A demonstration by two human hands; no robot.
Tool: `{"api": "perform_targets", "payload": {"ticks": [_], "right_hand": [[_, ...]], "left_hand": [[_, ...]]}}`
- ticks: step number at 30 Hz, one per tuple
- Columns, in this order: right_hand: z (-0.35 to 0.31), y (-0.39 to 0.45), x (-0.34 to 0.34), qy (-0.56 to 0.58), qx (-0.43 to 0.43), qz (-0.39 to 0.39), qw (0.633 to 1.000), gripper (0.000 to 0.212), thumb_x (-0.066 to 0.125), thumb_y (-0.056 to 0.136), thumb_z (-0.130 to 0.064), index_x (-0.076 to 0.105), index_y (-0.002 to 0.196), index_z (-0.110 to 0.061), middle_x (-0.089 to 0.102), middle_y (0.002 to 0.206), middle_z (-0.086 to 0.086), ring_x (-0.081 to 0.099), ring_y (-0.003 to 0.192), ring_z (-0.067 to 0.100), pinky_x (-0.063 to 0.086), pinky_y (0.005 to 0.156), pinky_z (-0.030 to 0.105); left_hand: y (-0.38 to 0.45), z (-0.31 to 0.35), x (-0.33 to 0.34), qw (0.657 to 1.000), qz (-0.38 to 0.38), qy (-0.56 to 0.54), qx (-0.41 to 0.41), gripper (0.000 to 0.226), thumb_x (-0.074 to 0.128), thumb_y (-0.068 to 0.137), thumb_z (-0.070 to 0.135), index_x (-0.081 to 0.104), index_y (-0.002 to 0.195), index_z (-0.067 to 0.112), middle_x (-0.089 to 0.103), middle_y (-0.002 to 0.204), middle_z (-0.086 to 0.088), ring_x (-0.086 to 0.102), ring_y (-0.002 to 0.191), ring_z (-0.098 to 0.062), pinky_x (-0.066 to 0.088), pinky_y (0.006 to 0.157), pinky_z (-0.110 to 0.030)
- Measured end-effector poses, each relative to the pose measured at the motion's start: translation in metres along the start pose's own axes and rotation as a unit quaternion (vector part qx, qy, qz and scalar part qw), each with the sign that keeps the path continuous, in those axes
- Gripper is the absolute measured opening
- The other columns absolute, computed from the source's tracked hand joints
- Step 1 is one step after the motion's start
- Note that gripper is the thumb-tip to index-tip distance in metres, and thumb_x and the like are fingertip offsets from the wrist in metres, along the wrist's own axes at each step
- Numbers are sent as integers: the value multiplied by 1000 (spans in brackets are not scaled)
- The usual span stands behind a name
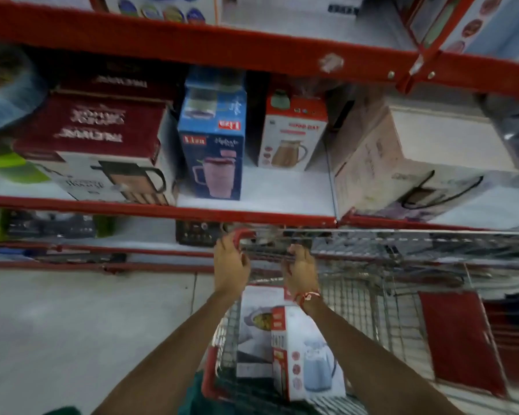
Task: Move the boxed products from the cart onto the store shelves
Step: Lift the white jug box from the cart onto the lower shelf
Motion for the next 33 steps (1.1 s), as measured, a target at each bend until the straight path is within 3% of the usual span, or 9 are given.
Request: {"api": "perform_targets", "payload": {"ticks": [3, 6, 8, 10, 12, 15, 19, 30, 33], "right_hand": [[83, -37, 12, -77, 159, -71, 982, 68, 62, 86, -40, 37, 140, -6, 37, 142, 19, 34, 131, 35, 35, 108, 45], [154, -83, 22, 2, 333, -138, 933, 92, 70, 75, -51, 26, 143, -7, 37, 144, 19, 37, 131, 35, 38, 108, 48], [176, -106, 35, 92, 370, -202, 902, 77, 73, 75, -45, 38, 128, -1, 53, 126, 19, 54, 113, 31, 51, 93, 45], [177, -116, 45, 151, 346, -256, 890, 50, 72, 79, -31, 57, 108, 8, 68, 105, 14, 63, 90, 23, 56, 85, 42], [172, -115, 46, 177, 320, -264, 893, 40, 73, 78, -27, 66, 105, 1, 72, 102, 14, 66, 83, 20, 56, 85, 36], [153, -100, 40, 199, 293, -247, 902, 64, 81, 70, -32, 54, 122, -8, 68, 115, 9, 66, 99, 25, 55, 91, 40], [107, -75, 7, 194, 220, -222, 930, 55, 65, 83, -5, 44, 133, -15, 63, 118, 9, 60, 97, 23, 56, 85, 39], [22, -41, -62, 163, 82, -130, 975, 59, 70, 77, -1, 43, 128, -13, 67, 114, 11, 65, 101, 27, 57, 87, 46], [-3, -30, -106, 180, 43, -63, 981, 55, 74, 76, -3, 44, 121, -13, 65, 104, 2, 66, 93, 24, 59, 83, 45]], "left_hand": [[-48, -25, 64, 990, -125, 46, -55, 44, 57, 85, 5, 46, 127, 5, 54, 123, -13, 55, 105, -26, 47, 84, -27], [-113, -56, 117, 929, -301, 22, -216, 14, 57, 89, 16, 55, 102, 10, 63, 103, -11, 62, 85, -22, 53, 71, -27], [-157, -60, 139, 874, -414, 22, -253, 18, 49, 94, 24, 51, 78, 16, 64, 83, -5, 58, 68, -15, 55, 61, -25], [-184, -65, 150, 841, -466, 27, -274, 20, 44, 96, 26, 55, 88, 11, 68, 98, -6, 58, 74, -15, 57, 65, -25], [-189, -66, 152, 836, -458, -7, -302, 19, 46, 95, 19, 55, 104, 5, 66, 112, -10, 60, 86, -20, 59, 72, -33], [-163, -58, 135, 873, -394, -25, -287, 27, 49, 94, 14, 53, 118, 2, 64, 111, -5, 63, 80, -16, 58, 69, -31], [-115, -43, 85, 921, -318, -31, -224, 37, 57, 88, 5, 52, 124, 9, 65, 120, -10, 68, 91, -21, 59, 59, -26], [-67, 19, -11, 973, -200, -77, -88, 43, 69, 80, 6, 61, 120, 17, 72, 112, -9, 71, 94, -25, 60, 80, -44], [-47, 59, -38, 986, -142, -88, -13, 50, 70, 77, 2, 59, 124, 16, 72, 107, -2, 71, 89, -15, 61, 77, -28]]}}
Point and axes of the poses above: each hand's wrist, its own y-axis towards the middle knuckle, its own x-axis out of the palm, z = x × y, the point moved 9 cm from there along y, towards the middle knuckle
